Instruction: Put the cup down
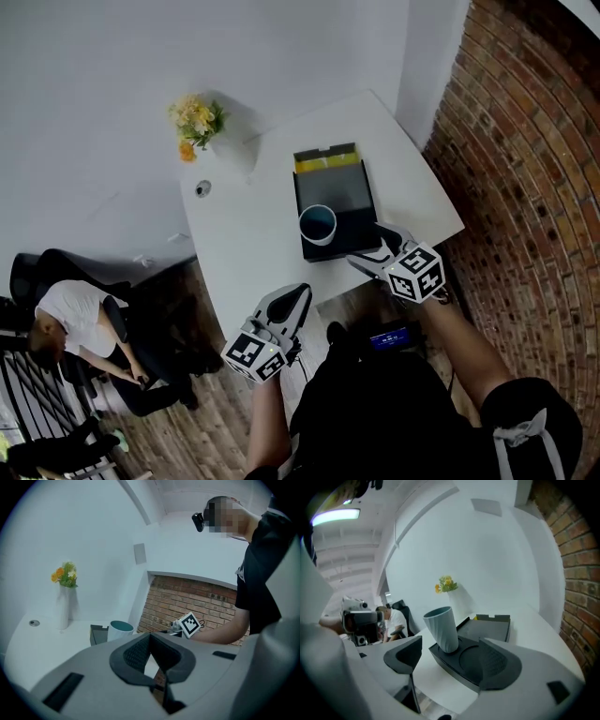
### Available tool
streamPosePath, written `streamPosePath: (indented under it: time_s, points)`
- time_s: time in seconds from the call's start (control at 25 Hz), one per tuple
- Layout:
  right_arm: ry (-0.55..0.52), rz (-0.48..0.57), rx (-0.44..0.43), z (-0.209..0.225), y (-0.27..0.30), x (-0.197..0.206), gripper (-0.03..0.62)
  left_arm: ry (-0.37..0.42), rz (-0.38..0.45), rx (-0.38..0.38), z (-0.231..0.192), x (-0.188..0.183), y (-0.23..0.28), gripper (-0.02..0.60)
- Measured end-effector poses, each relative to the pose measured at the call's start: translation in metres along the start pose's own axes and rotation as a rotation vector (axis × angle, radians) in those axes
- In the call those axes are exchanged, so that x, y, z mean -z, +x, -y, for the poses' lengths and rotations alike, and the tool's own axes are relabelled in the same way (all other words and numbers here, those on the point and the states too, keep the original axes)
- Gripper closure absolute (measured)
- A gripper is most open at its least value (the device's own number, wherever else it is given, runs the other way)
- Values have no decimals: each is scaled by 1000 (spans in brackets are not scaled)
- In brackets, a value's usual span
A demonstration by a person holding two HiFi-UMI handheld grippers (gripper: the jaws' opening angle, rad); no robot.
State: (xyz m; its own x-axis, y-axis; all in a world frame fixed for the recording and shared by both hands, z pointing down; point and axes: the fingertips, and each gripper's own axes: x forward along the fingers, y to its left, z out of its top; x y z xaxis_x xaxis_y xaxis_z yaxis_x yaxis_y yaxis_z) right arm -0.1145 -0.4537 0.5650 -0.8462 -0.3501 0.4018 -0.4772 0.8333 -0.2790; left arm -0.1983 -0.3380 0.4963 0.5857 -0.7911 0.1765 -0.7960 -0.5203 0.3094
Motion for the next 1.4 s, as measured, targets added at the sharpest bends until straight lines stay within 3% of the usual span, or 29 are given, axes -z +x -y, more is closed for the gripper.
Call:
streamPosePath:
  time_s: [0.12, 0.24, 0.44, 0.6, 1.4]
  points:
    - [113, 91, -62, -8, -19, -20, 210, 9, 7, 18, 4, -3, 4, 574]
    - [160, 169, -116, -21, -39, -39, 226, 17, 9, 33, 9, -7, 6, 574]
    - [152, 276, -127, -38, -69, -62, 477, 26, 12, 55, 14, -8, 13, 574]
    - [153, 298, -141, -51, -81, -66, 573, 31, 16, 75, 21, -10, 16, 573]
    - [155, 290, -129, -51, -83, -61, 582, 35, 24, 96, 22, -13, 22, 574]
